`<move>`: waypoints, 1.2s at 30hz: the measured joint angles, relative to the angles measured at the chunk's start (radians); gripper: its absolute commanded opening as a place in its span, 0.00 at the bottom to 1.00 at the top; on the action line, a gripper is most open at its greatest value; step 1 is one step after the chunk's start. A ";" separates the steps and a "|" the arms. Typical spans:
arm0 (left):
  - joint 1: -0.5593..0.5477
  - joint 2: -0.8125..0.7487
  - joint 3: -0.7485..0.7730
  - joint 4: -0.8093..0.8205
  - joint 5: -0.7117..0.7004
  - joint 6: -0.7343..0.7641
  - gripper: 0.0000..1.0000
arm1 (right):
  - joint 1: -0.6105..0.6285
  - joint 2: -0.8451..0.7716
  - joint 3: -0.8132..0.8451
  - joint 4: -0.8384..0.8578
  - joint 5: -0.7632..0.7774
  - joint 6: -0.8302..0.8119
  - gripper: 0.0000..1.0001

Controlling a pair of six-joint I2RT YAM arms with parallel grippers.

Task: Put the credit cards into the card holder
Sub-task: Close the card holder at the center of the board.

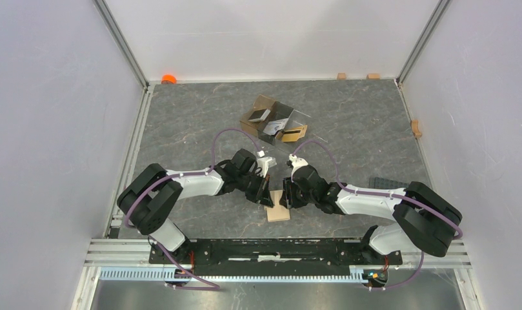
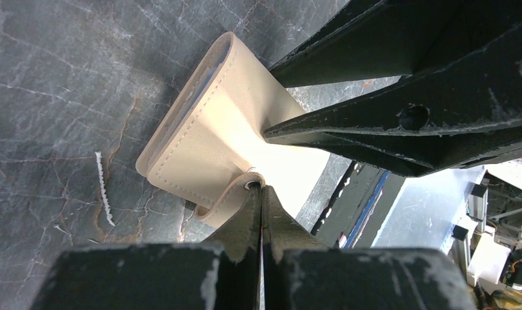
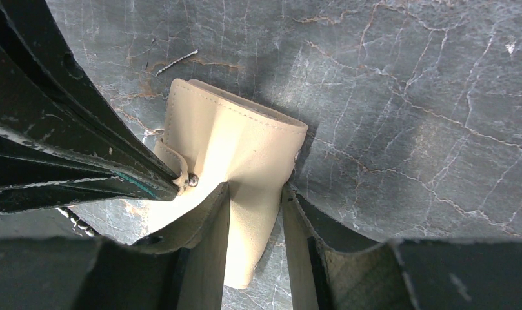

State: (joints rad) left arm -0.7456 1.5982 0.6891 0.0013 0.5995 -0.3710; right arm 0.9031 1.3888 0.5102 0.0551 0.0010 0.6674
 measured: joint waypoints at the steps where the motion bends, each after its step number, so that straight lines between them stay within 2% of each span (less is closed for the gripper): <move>1: 0.000 0.002 0.001 0.000 0.002 0.000 0.02 | 0.000 0.000 0.000 0.000 0.000 0.000 0.40; 36: -0.017 0.061 0.055 -0.027 0.011 0.006 0.02 | 0.000 0.000 -0.002 0.003 0.000 0.000 0.40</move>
State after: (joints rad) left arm -0.7628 1.6588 0.7441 -0.0257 0.6109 -0.3649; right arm 0.9035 1.3884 0.5083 0.0578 0.0013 0.6674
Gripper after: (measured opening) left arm 0.029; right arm 0.403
